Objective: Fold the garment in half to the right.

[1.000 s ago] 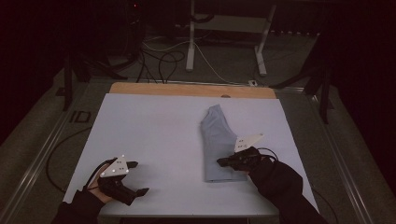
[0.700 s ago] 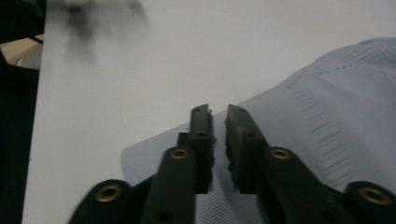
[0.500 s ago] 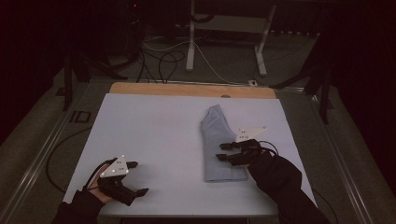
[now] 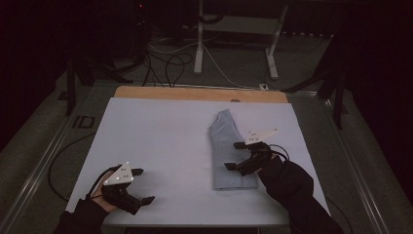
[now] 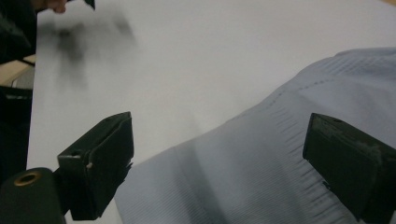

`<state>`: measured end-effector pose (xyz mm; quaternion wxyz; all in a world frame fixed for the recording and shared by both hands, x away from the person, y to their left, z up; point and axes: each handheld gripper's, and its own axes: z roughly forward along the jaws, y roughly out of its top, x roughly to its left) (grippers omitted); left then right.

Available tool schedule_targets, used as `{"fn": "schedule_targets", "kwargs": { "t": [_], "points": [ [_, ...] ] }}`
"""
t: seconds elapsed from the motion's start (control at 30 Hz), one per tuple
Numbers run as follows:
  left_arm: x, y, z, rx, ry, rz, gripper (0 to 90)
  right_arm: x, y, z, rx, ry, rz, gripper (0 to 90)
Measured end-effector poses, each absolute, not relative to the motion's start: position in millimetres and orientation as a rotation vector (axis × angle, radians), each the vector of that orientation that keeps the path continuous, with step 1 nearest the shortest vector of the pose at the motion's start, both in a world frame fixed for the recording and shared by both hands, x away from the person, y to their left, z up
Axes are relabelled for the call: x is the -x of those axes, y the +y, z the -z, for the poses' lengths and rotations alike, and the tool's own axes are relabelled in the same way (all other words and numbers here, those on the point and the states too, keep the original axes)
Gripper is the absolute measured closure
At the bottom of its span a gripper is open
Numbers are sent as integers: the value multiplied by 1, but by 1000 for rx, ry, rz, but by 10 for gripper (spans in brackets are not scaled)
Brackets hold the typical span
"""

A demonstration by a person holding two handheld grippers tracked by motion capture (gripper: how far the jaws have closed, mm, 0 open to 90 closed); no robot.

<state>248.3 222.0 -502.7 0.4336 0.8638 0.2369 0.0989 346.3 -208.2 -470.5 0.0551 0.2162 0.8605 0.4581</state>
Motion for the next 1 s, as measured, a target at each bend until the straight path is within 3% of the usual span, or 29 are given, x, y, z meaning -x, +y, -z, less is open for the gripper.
{"fn": "schedule_targets", "kwargs": {
  "t": [0.47, 1.0],
  "points": [
    [-248, 225, 501, -2142, 595, -255, 4, -342, -233, 464, -704, 2476, -1449, 89],
    [-247, 228, 500, -2133, 600, -258, 4, -327, -264, 484, -804, 2414, -1413, 90]
  ]
}}
